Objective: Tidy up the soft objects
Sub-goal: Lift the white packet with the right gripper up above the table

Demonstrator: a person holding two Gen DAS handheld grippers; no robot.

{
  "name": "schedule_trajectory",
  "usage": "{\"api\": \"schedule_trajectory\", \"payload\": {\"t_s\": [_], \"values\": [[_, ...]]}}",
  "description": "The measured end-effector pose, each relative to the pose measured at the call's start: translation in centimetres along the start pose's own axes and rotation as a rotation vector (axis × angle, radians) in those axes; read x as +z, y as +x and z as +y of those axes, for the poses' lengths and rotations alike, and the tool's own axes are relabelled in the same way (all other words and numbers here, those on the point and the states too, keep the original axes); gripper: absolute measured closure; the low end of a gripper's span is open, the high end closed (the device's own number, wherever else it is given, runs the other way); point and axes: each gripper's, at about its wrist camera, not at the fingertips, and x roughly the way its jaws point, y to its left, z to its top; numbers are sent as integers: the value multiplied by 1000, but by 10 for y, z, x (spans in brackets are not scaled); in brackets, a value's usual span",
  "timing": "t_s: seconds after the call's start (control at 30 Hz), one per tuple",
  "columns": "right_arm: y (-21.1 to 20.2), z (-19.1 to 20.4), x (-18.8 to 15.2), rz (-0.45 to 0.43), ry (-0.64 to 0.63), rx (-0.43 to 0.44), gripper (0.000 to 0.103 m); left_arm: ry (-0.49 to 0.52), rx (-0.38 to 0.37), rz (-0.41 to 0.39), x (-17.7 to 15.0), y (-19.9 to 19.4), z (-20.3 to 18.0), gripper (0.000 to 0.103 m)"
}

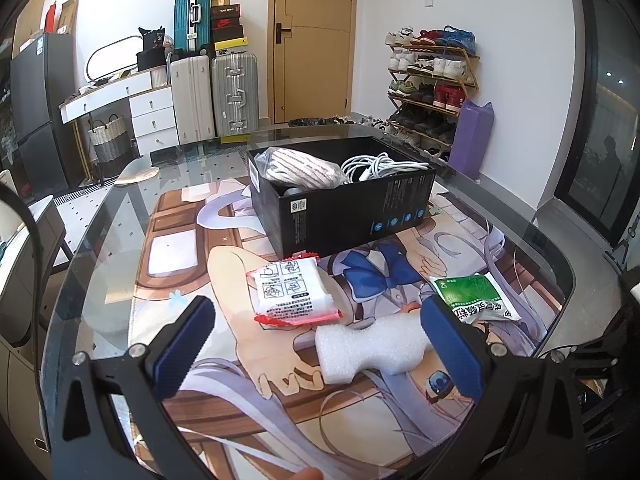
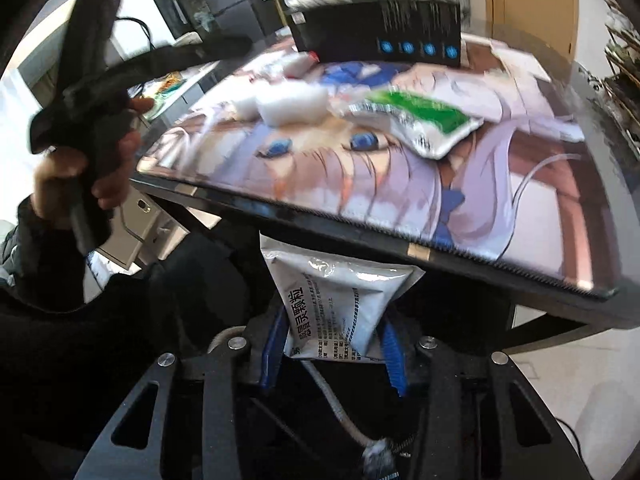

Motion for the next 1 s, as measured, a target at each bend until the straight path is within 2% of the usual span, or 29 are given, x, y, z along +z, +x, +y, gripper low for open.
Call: {"api": "schedule_trajectory", "payload": {"t_s": [0.5,0.83,1.0], "values": [[-58,0,46,-166,-52,-4,60,11,-7,27,-2,6,-3,0],[-58,-13,74,-249,-45,-51,60,13,-6,53,-4,14,-2,0],[-53,-21,86,-278,-26,-54,60,-23,6,69,0,21,6,0]]}}
